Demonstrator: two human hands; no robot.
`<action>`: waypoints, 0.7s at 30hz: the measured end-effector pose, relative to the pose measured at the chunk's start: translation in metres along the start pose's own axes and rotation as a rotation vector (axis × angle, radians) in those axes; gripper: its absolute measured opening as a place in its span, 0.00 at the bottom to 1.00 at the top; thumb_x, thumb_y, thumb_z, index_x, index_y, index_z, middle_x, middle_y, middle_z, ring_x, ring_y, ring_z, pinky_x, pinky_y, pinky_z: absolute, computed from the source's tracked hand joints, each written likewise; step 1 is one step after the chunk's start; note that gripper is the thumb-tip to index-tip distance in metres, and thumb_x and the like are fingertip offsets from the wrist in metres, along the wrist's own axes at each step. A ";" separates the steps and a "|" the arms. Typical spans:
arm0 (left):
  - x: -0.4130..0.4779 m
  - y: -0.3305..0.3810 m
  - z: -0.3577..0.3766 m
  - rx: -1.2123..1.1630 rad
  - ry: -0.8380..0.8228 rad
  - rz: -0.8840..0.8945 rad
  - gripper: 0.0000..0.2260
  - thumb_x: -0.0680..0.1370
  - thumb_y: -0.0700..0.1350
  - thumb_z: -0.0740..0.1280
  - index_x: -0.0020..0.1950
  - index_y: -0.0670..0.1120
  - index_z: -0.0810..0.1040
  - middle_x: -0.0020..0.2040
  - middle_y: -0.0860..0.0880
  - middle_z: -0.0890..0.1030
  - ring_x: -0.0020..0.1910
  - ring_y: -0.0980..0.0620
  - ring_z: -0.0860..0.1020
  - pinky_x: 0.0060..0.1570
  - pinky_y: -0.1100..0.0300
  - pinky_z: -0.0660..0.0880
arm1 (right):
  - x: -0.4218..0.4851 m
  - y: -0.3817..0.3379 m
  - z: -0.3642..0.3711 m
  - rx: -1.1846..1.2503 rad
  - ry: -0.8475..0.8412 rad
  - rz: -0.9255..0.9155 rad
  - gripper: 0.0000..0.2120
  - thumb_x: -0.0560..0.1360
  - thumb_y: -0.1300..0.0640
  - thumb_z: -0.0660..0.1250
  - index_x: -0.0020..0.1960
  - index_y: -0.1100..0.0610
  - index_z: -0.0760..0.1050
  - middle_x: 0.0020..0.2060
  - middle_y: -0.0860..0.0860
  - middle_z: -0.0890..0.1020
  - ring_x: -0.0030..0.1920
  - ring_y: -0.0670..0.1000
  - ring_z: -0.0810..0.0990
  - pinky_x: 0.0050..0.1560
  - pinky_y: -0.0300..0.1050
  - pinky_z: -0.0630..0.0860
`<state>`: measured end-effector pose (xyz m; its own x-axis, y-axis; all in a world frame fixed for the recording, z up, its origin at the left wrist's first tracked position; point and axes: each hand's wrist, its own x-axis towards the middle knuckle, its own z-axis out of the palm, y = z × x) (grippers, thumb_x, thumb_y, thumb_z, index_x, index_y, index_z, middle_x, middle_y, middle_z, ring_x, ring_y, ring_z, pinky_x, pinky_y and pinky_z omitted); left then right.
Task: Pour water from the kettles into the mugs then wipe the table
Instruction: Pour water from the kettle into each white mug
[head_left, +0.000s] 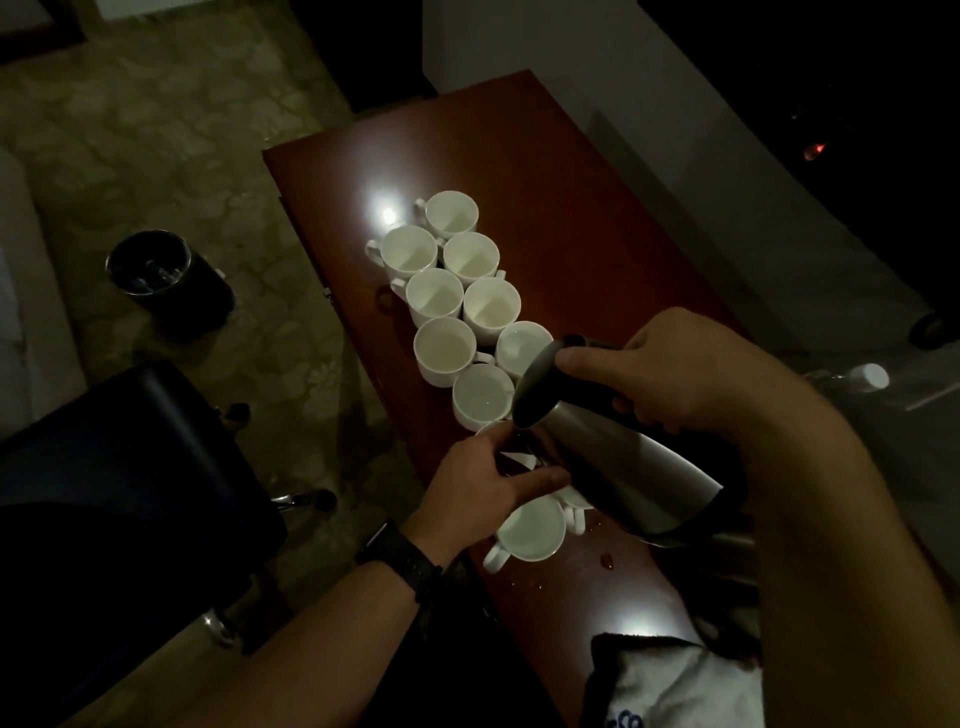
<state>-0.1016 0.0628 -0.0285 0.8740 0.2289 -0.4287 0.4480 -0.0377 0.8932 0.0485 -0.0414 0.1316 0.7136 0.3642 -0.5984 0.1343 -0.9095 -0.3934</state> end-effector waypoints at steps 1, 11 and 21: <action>0.000 0.000 0.000 -0.004 0.002 0.003 0.28 0.65 0.67 0.74 0.62 0.61 0.80 0.56 0.60 0.84 0.51 0.59 0.84 0.58 0.49 0.81 | -0.001 0.000 0.000 -0.002 -0.006 0.000 0.30 0.65 0.28 0.67 0.33 0.57 0.82 0.22 0.50 0.79 0.28 0.50 0.77 0.35 0.47 0.73; 0.000 0.001 0.001 -0.005 0.003 0.004 0.28 0.65 0.67 0.74 0.63 0.62 0.79 0.57 0.60 0.84 0.49 0.58 0.85 0.57 0.49 0.81 | 0.000 -0.001 -0.002 -0.010 -0.008 -0.008 0.31 0.62 0.27 0.65 0.32 0.57 0.82 0.23 0.50 0.81 0.26 0.49 0.77 0.35 0.48 0.74; -0.001 0.004 -0.001 -0.018 0.001 0.000 0.27 0.66 0.65 0.75 0.64 0.58 0.80 0.56 0.58 0.85 0.52 0.54 0.85 0.59 0.45 0.80 | 0.003 -0.003 -0.002 -0.008 0.002 0.006 0.29 0.67 0.29 0.68 0.32 0.56 0.82 0.22 0.49 0.81 0.26 0.49 0.78 0.35 0.46 0.74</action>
<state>-0.1004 0.0632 -0.0247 0.8740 0.2300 -0.4281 0.4441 -0.0202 0.8958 0.0514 -0.0377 0.1322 0.7158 0.3586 -0.5992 0.1357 -0.9131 -0.3844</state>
